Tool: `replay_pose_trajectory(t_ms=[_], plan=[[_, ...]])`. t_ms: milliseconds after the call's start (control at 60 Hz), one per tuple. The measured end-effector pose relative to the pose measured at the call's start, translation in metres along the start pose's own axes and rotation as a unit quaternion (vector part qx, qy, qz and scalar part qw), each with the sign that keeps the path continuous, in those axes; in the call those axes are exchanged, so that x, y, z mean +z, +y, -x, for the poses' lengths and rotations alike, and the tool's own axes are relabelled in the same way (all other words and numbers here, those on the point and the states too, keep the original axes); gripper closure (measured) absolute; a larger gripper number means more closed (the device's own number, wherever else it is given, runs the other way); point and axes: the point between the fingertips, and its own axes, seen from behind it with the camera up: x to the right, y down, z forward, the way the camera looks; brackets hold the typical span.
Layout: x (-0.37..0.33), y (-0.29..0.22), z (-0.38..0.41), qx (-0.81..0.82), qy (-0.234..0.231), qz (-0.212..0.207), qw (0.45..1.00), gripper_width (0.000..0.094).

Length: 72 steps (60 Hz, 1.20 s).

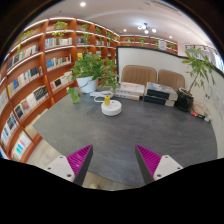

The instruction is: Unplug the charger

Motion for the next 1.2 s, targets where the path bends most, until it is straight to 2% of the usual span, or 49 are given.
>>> replay_pose_trajectory(t_ms=[217, 333, 400, 500, 550, 567, 617, 633, 650, 733, 933, 983, 1033, 1067, 1150, 1200], plan=[[0.126, -0.059, 0.041, 0.031, 0.020, -0.002, 0.999, 0.0070], [0.179, -0.109, 0.038, 0.046, 0.057, -0.022, 0.997, 0.0121], [0.207, -0.134, 0.029, 0.048, 0.081, -0.040, 0.995, 0.0202], [0.242, -0.149, 0.022, 0.061, 0.097, -0.046, 0.992, 0.0333], [0.254, -0.148, 0.020, 0.077, 0.101, -0.041, 0.991, 0.0456], [0.258, -0.146, 0.019, 0.080, 0.102, -0.039, 0.991, 0.0472], [0.261, -0.144, 0.011, 0.083, 0.117, -0.039, 0.989, 0.0719], [0.261, -0.147, 0.015, 0.082, 0.113, -0.046, 0.989, 0.0723], [0.263, -0.147, 0.018, 0.086, 0.106, -0.047, 0.990, 0.0831], [0.262, -0.146, 0.018, 0.084, 0.119, -0.047, 0.988, 0.0889], [0.262, -0.146, 0.016, 0.030, 0.154, -0.030, 0.987, 0.0902], [0.262, -0.145, 0.017, 0.033, 0.148, -0.018, 0.988, 0.0903], [0.259, -0.152, 0.019, 0.069, 0.118, -0.002, 0.991, 0.0915], [0.242, -0.178, 0.011, 0.098, 0.111, -0.022, 0.989, 0.0914], [0.150, -0.287, -0.041, 0.106, 0.148, -0.154, 0.971, 0.0910], [0.105, -0.332, -0.061, 0.105, 0.155, -0.201, 0.962, 0.0900]])
